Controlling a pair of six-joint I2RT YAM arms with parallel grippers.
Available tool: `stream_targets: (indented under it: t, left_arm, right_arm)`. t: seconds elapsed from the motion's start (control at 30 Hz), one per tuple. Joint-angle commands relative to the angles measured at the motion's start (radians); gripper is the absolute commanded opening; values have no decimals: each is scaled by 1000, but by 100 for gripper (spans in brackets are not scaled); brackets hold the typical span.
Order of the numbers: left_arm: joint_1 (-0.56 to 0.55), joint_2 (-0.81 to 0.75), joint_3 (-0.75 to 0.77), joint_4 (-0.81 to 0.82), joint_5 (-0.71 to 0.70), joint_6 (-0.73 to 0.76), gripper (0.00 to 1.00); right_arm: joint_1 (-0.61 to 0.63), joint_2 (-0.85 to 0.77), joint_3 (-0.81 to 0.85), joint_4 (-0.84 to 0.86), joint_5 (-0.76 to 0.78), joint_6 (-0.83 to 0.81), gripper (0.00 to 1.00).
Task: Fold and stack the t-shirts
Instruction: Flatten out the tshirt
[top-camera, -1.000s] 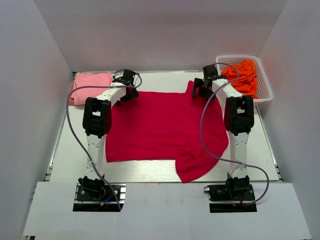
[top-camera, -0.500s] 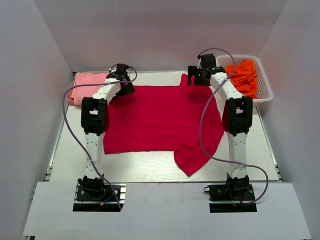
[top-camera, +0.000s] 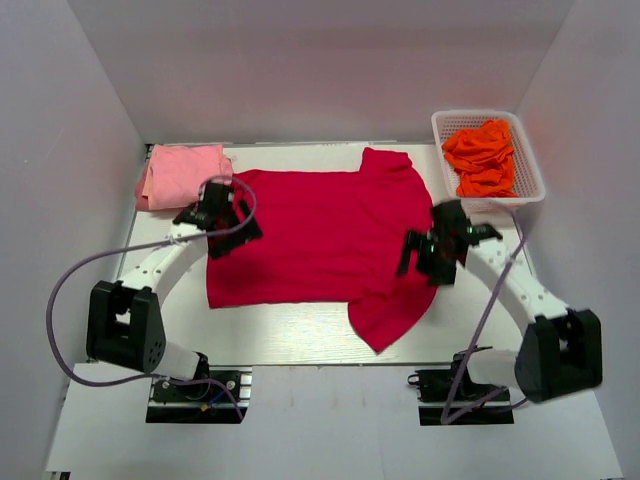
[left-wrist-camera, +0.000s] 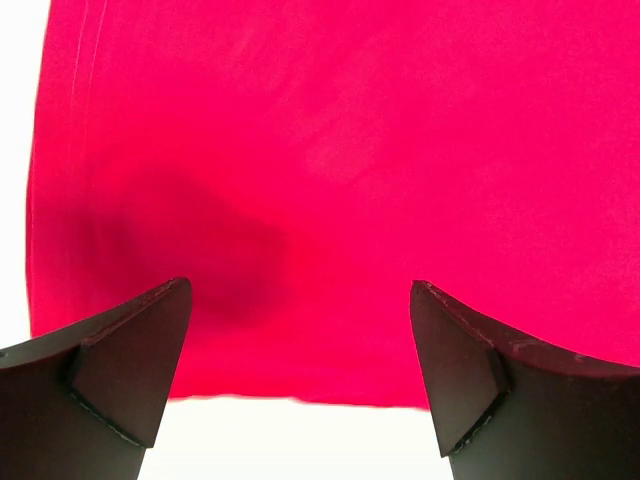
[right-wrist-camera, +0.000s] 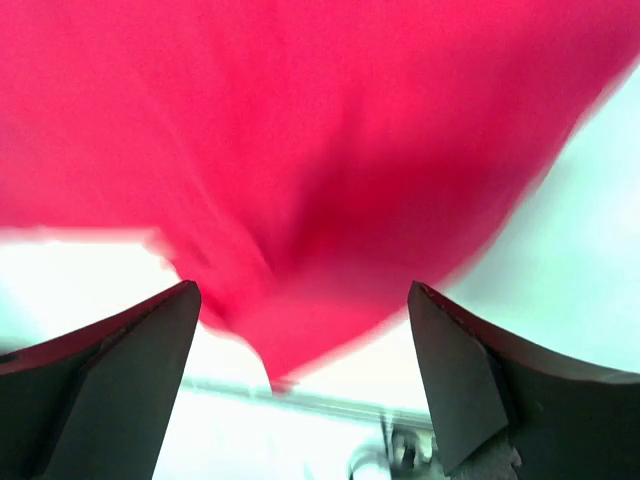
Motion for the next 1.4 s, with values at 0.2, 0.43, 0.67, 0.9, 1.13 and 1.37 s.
stream_targets:
  t: [0.2, 0.43, 0.67, 0.9, 1.13, 1.37]
  left_arm:
    - [11, -9, -198, 99, 18, -72, 100]
    - [22, 52, -207, 96, 38, -81, 100]
    - [22, 63, -228, 107, 14, -101, 100]
    - [22, 127, -209, 78, -9, -101, 100]
    - [22, 146, -176, 30, -29, -121, 100]
    - [22, 187, -123, -62, -71, -131, 100]
  right_arm:
    - [140, -225, -375, 10, -254, 256, 90]
    - [258, -58, -432, 108, -184, 321, 89]
    - [275, 13, -400, 107, -47, 459, 43]
    - [267, -57, -309, -252, -9, 483, 0]
    - [253, -140, -208, -553, -59, 486, 0]
    - [243, -209, -389, -554, -131, 555, 4]
